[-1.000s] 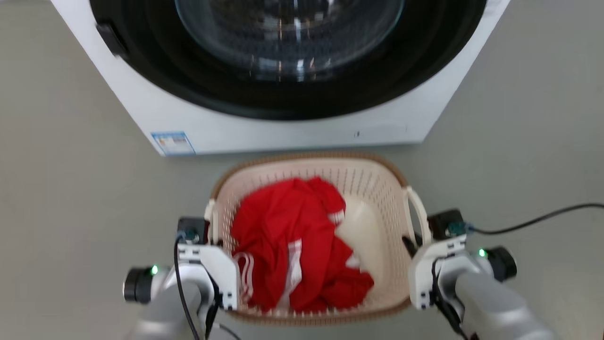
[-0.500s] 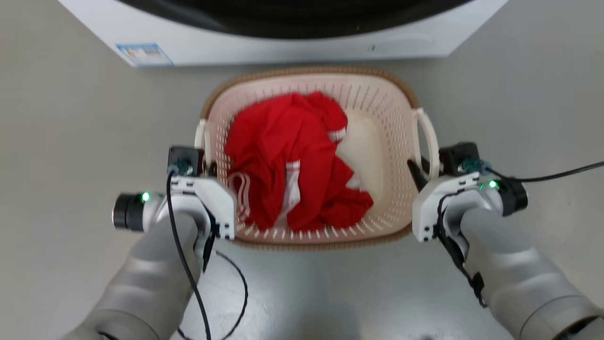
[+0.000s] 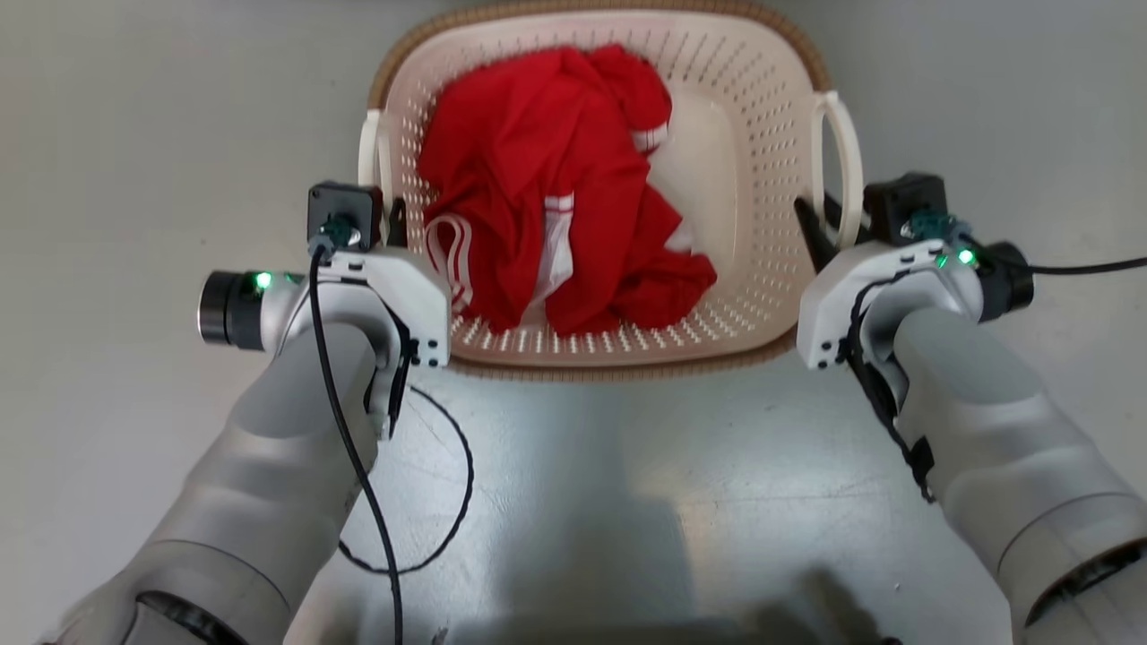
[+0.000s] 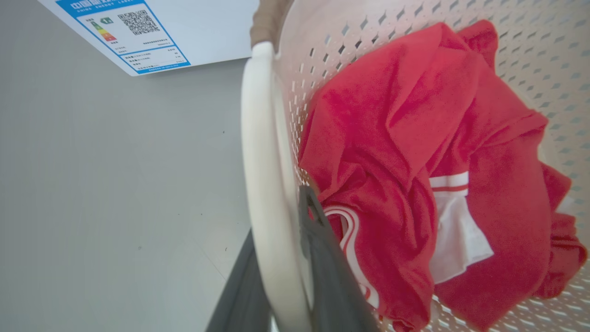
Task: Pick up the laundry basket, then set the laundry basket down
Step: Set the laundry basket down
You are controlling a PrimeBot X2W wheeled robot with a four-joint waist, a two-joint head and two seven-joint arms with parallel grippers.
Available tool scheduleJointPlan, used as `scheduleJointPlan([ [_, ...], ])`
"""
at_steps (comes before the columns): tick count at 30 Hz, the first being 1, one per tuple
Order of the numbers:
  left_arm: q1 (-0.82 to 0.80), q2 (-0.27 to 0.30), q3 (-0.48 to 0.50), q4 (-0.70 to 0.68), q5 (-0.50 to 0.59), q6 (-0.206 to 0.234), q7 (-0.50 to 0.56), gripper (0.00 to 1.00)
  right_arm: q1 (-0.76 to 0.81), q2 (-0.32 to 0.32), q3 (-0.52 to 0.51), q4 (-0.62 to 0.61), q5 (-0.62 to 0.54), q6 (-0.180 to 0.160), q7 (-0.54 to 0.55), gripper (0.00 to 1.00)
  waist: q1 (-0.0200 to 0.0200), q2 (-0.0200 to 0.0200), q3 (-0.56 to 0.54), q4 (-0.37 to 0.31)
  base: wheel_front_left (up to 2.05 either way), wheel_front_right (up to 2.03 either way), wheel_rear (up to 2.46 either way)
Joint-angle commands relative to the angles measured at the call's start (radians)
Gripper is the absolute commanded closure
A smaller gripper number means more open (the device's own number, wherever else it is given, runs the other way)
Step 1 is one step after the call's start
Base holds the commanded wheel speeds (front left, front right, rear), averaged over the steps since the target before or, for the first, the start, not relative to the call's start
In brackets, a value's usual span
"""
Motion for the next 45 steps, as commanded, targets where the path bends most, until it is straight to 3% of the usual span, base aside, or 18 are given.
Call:
scheduleJointPlan([
  [1, -0.034, 0.023, 0.023, -0.029, 0.029, 0.01, -0.011, 1.0, 0.016, 0.026, 0.007, -0.012, -0.036, 0.016, -0.017, 1.0, 0.0, 0.0, 0.025, 0.003, 0.0, 0.0, 0.0],
  [11, -0.045, 0.02, 0.144, -0.113, 0.157, 0.013, -0.011, 1.0, 0.002, 0.026, -0.197, -0.066, -0.238, 0.016, -0.018, 1.0, 0.0, 0.0, 0.104, 0.015, 0.0, 0.0, 0.0],
  [21, -0.05, 0.004, 0.229, -0.135, 0.251, -0.007, -0.011, 1.0, 0.036, 0.026, -0.327, -0.133, -0.351, 0.016, -0.018, 1.0, 0.0, 0.0, 0.146, 0.022, 0.0, 0.0, 0.0],
  [45, -0.045, -0.032, 0.383, -0.113, 0.386, -0.056, -0.011, 1.0, 0.051, 0.026, -0.396, -0.18, -0.406, 0.016, -0.018, 1.0, 0.0, 0.0, 0.171, 0.018, 0.0, 0.0, 0.0],
])
